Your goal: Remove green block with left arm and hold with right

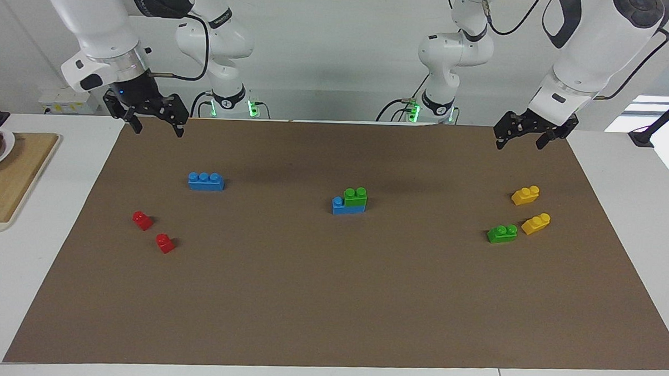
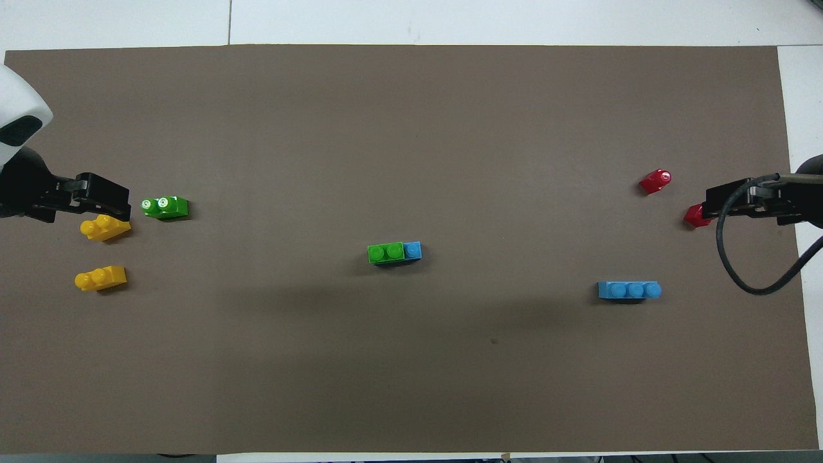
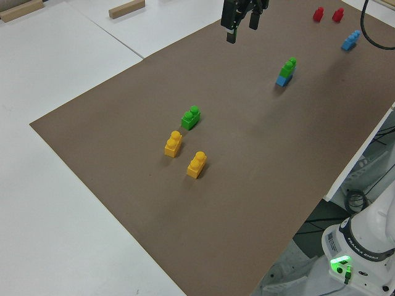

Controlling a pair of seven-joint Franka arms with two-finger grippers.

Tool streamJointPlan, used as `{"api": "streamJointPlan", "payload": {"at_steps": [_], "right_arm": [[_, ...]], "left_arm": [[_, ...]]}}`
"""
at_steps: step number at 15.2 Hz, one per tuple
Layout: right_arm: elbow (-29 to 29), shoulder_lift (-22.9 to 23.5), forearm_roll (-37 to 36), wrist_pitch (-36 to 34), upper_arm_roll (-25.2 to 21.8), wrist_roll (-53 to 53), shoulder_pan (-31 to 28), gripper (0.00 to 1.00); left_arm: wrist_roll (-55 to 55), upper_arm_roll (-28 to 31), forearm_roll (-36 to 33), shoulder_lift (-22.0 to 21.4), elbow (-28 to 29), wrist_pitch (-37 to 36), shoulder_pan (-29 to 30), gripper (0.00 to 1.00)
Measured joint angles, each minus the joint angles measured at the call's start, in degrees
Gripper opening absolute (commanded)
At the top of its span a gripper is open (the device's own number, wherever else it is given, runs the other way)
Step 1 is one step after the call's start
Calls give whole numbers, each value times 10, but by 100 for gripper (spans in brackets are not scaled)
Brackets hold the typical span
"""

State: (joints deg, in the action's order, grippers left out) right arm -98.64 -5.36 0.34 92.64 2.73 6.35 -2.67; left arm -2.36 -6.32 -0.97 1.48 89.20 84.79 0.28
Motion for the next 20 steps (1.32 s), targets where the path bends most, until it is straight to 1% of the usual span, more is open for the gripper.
{"api": "streamJointPlan", "payload": {"at_steps": [11, 20], "right_arm": [[0, 0, 0, 0, 0, 0, 0, 100], [0, 0, 0, 0, 0, 0, 0, 100]], "left_arm": [[0, 0, 0, 0, 0, 0, 0, 100], [0, 5, 0, 0, 0, 20, 0, 100]]}}
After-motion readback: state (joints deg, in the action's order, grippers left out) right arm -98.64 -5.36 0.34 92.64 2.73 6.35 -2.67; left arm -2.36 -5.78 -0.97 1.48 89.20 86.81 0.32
